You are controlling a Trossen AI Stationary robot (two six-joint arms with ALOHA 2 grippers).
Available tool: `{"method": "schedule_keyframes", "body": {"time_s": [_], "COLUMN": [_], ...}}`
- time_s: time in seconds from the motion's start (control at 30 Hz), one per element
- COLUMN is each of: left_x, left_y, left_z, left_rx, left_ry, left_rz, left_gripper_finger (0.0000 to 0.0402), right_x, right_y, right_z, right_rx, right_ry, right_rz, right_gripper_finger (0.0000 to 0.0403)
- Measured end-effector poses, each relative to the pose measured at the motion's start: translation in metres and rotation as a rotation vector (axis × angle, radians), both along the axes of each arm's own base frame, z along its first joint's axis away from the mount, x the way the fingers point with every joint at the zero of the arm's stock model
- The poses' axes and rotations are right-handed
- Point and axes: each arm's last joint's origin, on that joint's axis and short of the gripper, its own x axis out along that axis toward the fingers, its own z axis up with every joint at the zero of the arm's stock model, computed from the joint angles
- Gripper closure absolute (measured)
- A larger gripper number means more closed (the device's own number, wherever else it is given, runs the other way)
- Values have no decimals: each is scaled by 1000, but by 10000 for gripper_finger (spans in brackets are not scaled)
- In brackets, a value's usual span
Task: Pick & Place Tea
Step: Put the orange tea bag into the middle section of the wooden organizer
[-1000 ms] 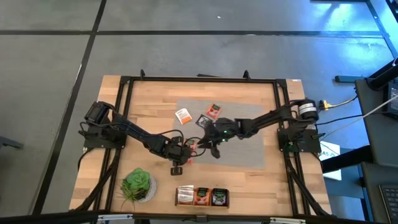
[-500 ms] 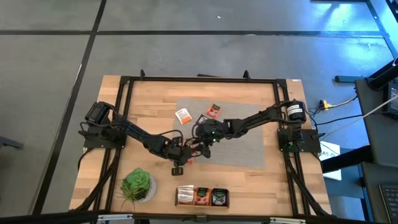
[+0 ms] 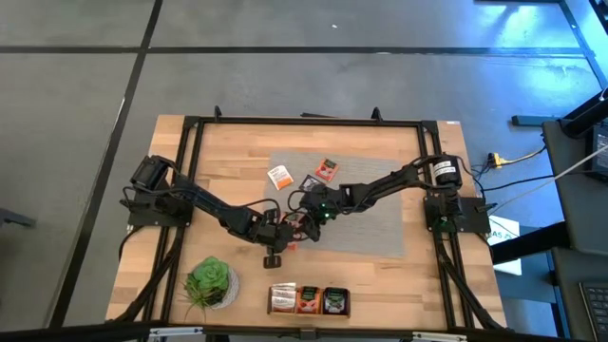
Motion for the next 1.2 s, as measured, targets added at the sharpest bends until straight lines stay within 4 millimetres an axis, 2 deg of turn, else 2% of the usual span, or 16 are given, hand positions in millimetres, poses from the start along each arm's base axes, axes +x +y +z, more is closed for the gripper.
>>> {"method": "schedule_keyframes", "body": {"time_s": [0.57, 0.73, 1.03, 1.2], "left_x": [5, 5, 5, 1], "left_y": [1, 1, -1, -3], "left_z": [2, 2, 3, 16], "left_rx": [41, 41, 44, 45], "left_ry": [-72, -73, -74, -104], "left_rz": [40, 39, 25, 5], "left_gripper_finger": [306, 304, 305, 305], "right_x": [-2, -3, -3, -3], "right_y": [3, 3, 1, 1], "right_z": [-2, -2, -2, 3], "right_rx": [79, 80, 32, 6], "right_ry": [45, 54, 35, 10], "right_rz": [23, 21, 50, 64], "right_gripper_finger": [253, 291, 391, 394]}}
